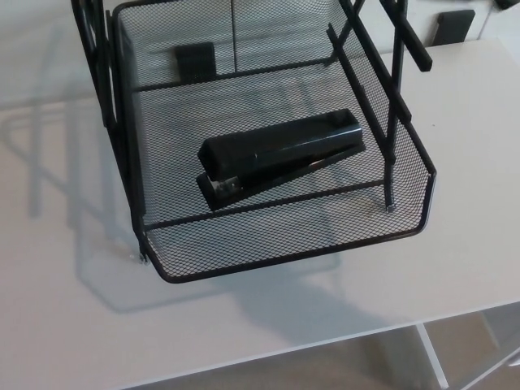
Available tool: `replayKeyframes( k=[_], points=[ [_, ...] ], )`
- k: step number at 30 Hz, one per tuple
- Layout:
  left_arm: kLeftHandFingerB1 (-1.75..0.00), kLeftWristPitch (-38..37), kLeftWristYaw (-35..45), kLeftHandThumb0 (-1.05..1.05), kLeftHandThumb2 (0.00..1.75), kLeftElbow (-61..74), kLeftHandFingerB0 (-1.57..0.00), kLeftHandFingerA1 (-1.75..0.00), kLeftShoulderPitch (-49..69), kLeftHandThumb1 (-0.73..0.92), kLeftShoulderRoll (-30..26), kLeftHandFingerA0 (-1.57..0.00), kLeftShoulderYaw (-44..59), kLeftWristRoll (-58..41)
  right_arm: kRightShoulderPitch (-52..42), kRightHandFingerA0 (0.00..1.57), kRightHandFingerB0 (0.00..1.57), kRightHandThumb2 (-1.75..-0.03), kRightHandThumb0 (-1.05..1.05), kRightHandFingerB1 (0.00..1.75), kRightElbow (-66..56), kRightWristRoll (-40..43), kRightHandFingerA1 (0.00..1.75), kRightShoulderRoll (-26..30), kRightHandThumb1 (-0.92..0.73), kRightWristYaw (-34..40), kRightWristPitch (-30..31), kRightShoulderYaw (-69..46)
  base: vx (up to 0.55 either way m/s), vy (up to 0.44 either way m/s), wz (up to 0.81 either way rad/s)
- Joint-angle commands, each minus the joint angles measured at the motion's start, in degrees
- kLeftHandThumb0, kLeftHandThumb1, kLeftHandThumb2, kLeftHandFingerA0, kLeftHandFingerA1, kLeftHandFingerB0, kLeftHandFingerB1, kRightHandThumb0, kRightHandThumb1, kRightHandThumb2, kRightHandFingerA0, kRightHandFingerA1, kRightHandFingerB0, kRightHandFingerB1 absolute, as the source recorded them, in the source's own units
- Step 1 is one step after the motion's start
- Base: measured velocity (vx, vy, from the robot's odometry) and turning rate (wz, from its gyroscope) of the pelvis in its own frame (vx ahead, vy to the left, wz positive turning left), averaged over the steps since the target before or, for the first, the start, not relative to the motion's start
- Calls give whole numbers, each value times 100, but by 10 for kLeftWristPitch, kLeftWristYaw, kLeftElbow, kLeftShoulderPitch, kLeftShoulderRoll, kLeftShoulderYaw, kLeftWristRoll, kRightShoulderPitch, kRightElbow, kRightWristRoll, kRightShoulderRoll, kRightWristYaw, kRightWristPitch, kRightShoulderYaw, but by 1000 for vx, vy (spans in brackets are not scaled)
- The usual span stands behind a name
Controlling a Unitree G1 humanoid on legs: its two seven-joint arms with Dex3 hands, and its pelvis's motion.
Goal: The robot walks towards a desk on which a file tray is kept in the middle and a stapler is kept to its right. The robot lifts the stapler using its right hand and places it on the file tray.
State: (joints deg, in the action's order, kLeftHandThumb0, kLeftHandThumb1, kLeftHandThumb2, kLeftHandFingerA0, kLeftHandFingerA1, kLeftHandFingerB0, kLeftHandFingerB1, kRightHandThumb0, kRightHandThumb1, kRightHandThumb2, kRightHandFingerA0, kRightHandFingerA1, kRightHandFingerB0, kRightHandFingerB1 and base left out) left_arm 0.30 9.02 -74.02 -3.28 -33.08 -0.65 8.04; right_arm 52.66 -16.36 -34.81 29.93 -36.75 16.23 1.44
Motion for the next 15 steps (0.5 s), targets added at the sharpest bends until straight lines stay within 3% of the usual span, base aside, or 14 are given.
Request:
replayKeyframes(
  k=[1, 2, 3, 4, 5, 8, 9, 10, 11, 12, 13, 14, 15],
  points=[
    [-85, -17, -5, -79, 120, -3, -38, -93, 8, 32, -10, -50, -3, 11, -51, 0, 2, -86, -88, 9, -16, 185, 12, 160, -55, -104, 65, -368, 0, 0, 0],
    [-85, -17, -6, -79, 120, -3, -38, -93, 8, 32, -9, -50, -3, 11, -52, 0, 2, -86, -88, 9, -13, 189, 12, 163, -55, -106, 70, -374, 0, 0, 0],
    [-85, -16, -6, -78, 119, -2, -45, -93, 8, 32, -10, -55, -5, 13, -87, 0, 8, -82, -96, 19, -7, 183, 0, 160, -55, -116, 127, -449, 0, 0, 0],
    [-84, -12, -3, -77, 119, -3, -42, -92, 7, 31, -9, -52, 0, 7, -108, 0, 8, -79, -83, 32, 1, 183, 9, 153, -49, -109, 134, -483, 0, 0, 0],
    [-86, -10, -4, -77, 119, -3, -46, -94, 7, 30, -7, -56, 8, -1, -149, 0, 9, -81, -89, 27, 11, 172, 8, 149, -52, -106, 131, -520, 0, 0, 0],
    [-86, -10, -4, -77, 119, -3, -46, -94, 7, 30, -7, -56, 9, -2, -157, 0, 9, -81, -89, 27, 12, 177, 8, 152, -52, -105, 129, -525, 0, 0, 0],
    [-87, -9, -4, -77, 119, -3, -47, -96, 6, 30, -5, -59, 8, -1, -192, 0, 7, -76, -73, 30, 25, 165, 17, 142, -58, -82, 111, -551, 0, 0, 0],
    [-86, -9, 0, -79, 121, 0, -38, -93, 6, 33, -9, -49, 1, 5, -279, 8, 11, -61, -62, 36, 46, 155, 65, 69, -68, -3, 104, -634, 0, 0, 0],
    [-83, -10, 5, -77, 120, 0, -33, -90, 7, 30, -9, -43, 10, -4, -336, 14, 16, -60, -63, 36, 82, 149, 60, 24, -66, 64, 92, -679, 0, 0, 0],
    [-83, -14, 6, -79, 120, 0, -35, -90, 9, 31, -8, -43, 13, -7, -360, 23, 8, -89, -68, 46, 105, 147, 61, 12, -53, 89, 83, -686, 0, 0, 0],
    [-83, -18, 6, -79, 120, -1, -35, -90, 10, 31, -9, -43, 12, -5, -380, 23, 8, -89, -68, 46, 120, 146, 61, 5, -53, 101, 76, -690, 0, 0, 0],
    [-84, -17, 2, -79, 121, -2, -40, -91, 9, 33, -5, -49, 9, -3, -420, 94, 17, -59, -75, 37, 148, 144, 120, -27, -62, 142, 79, -707, 0, 0, 0],
    [-84, -14, -1, -79, 121, -3, -40, -91, 8, 33, -3, -49, 8, -2, -442, 94, 17, -59, -75, 37, 161, 147, 120, -49, -62, 163, 83, -718, 0, 0, 0]
  ],
)
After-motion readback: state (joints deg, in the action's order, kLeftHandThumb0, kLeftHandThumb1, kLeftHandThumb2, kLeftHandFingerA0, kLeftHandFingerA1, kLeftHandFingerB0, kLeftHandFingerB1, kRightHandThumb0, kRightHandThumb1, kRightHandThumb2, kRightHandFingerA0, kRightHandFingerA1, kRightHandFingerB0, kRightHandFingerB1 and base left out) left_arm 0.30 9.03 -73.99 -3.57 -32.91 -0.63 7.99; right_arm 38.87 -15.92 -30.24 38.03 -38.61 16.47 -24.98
